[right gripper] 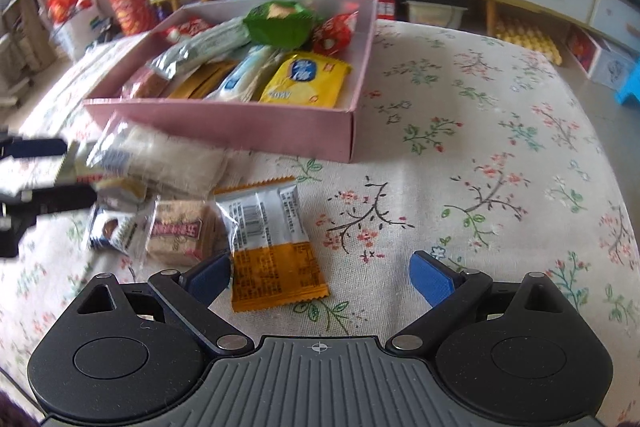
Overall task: Organize snacks
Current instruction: 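Grasp the clear bread packet with the left tool while the right tool grasps the orange candy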
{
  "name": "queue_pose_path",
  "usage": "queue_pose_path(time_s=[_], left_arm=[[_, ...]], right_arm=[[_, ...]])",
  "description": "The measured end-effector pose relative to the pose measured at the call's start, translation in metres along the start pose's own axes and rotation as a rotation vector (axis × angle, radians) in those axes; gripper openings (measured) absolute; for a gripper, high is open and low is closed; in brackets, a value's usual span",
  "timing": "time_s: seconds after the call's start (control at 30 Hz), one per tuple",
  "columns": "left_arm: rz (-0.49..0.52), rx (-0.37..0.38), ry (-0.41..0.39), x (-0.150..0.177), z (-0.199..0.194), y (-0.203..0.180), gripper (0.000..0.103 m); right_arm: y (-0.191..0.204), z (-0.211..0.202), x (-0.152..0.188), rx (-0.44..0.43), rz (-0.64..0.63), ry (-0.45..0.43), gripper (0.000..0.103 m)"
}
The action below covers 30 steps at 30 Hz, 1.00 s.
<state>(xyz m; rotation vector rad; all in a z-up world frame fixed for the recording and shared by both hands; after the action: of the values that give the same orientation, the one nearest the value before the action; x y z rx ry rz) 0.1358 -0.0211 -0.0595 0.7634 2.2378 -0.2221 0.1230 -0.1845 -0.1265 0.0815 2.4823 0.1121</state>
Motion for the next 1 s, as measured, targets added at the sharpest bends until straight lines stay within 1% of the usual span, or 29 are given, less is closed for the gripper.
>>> queue_pose_path(time_s=[0.13,0.2,0.23,0.27,0.33,0.37,0.43,0.47,0.5,0.53,0.6,0.73,0.8,0.87,0.9,0.93,0.97,1.0], left_arm=[[-0.012,0.016,0.008,-0.005,0.010,0.002,0.067],[-0.018,0.025,0.017,-0.008,0.013,0.004,0.060],[-0.022,0.028,0.021,-0.010,0.015,0.004,0.058],[-0.029,0.024,0.026,-0.012,0.017,0.004,0.057],[-0.070,0.005,0.041,-0.013,0.019,0.006,0.049],[-0.102,-0.001,0.043,-0.012,0.019,0.008,0.042],[-0.157,-0.008,0.033,-0.010,0.016,0.010,0.033],[-0.189,-0.001,0.035,-0.009,0.015,0.011,0.023],[-0.221,0.007,0.040,-0.007,0.015,0.012,0.010],[-0.252,0.011,0.048,-0.005,0.014,0.012,0.006],[-0.299,0.019,0.055,0.000,0.012,0.011,0.003],[-0.310,0.008,0.052,0.008,0.003,0.001,0.000],[-0.308,0.029,0.068,0.011,-0.002,-0.004,0.000],[-0.301,0.059,0.101,0.015,-0.003,-0.011,0.000],[-0.285,0.066,0.116,0.016,-0.003,-0.016,0.000],[-0.262,0.069,0.120,0.017,-0.005,-0.021,0.000],[-0.239,0.069,0.120,0.017,-0.007,-0.025,0.001],[-0.214,0.071,0.114,0.015,-0.008,-0.027,0.005]], right_arm=[[0.005,0.001,0.003,-0.002,-0.088,-0.029,0.098],[0.003,0.002,0.003,-0.013,-0.096,-0.035,0.099],[0.002,0.002,0.003,-0.019,-0.093,-0.036,0.099],[0.001,0.002,0.003,-0.024,-0.093,-0.037,0.099],[0.000,0.002,0.003,-0.029,-0.100,-0.044,0.100],[0.000,0.002,0.003,-0.032,-0.103,-0.046,0.100],[0.000,0.002,0.004,-0.037,-0.108,-0.051,0.100],[-0.001,0.002,0.004,-0.039,-0.111,-0.056,0.100],[-0.001,0.002,0.005,-0.041,-0.111,-0.060,0.100],[-0.001,0.002,0.006,-0.043,-0.110,-0.064,0.100],[-0.002,0.002,0.007,-0.044,-0.109,-0.072,0.099],[-0.002,-0.001,0.008,-0.043,-0.103,-0.081,0.096],[-0.002,-0.003,0.009,-0.045,-0.102,-0.090,0.089],[-0.004,-0.005,0.009,-0.040,-0.092,-0.095,0.078],[-0.005,-0.006,0.008,-0.034,-0.084,-0.096,0.075],[-0.007,-0.007,0.008,-0.024,-0.074,-0.099,0.067],[-0.009,-0.008,0.008,-0.013,-0.064,-0.100,0.063],[-0.012,-0.009,0.007,-0.003,-0.052,-0.101,0.061]])
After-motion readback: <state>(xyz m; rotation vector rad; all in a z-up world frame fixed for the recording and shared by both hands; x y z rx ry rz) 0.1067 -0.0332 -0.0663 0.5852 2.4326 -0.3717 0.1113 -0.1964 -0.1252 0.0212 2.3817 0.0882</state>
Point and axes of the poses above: each gripper's, at about its wrist camera, not at the fingertips, and z roughly the way its jaws point, y to its left, x to its underside, the point moved 1 cm from there along z, roughly the way its jaws point, and after that the axes turned 7 degrees about z, right-handed, at the moved point
